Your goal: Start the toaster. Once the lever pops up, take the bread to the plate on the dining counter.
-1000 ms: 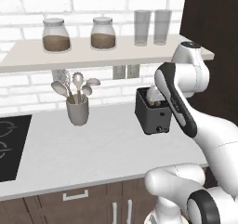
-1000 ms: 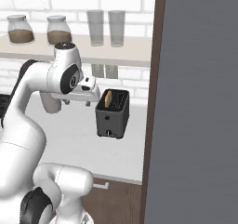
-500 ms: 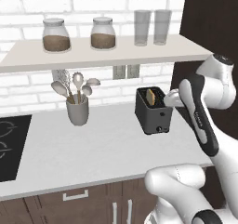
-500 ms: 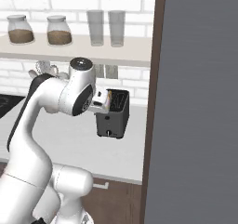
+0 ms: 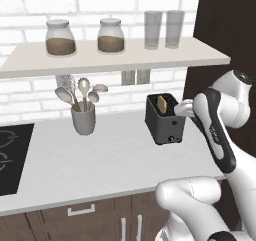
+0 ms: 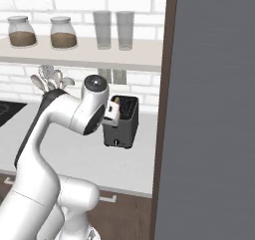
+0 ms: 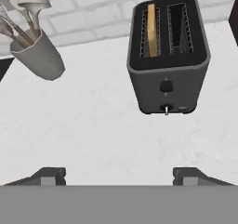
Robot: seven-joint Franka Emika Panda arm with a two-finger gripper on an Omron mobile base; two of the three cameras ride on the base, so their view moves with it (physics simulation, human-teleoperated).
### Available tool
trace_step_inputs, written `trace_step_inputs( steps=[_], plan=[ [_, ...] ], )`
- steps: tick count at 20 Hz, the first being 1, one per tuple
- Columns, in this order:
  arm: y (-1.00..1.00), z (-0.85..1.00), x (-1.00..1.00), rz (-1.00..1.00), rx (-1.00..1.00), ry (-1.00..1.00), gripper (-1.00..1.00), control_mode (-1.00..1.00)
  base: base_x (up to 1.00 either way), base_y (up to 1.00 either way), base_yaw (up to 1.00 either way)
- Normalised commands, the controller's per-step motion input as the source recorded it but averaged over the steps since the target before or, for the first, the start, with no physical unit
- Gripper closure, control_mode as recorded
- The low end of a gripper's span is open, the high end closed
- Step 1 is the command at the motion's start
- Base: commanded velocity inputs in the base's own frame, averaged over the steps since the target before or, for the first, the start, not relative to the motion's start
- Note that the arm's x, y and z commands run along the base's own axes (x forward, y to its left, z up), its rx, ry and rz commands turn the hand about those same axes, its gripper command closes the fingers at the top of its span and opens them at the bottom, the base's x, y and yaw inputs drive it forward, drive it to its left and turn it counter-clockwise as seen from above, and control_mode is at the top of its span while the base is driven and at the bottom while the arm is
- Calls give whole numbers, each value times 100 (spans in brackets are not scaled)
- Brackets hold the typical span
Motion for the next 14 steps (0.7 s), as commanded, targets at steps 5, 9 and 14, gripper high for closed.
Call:
trace_step_inputs(
  steps=[5,9,14],
  plan=[
    [-3,-30,48,0,6,16,100,-100,0,0,0],
    [0,-52,29,0,0,2,100,-100,0,0,0],
    [-16,-37,24,0,0,0,100,-100,0,0,0]
  ],
)
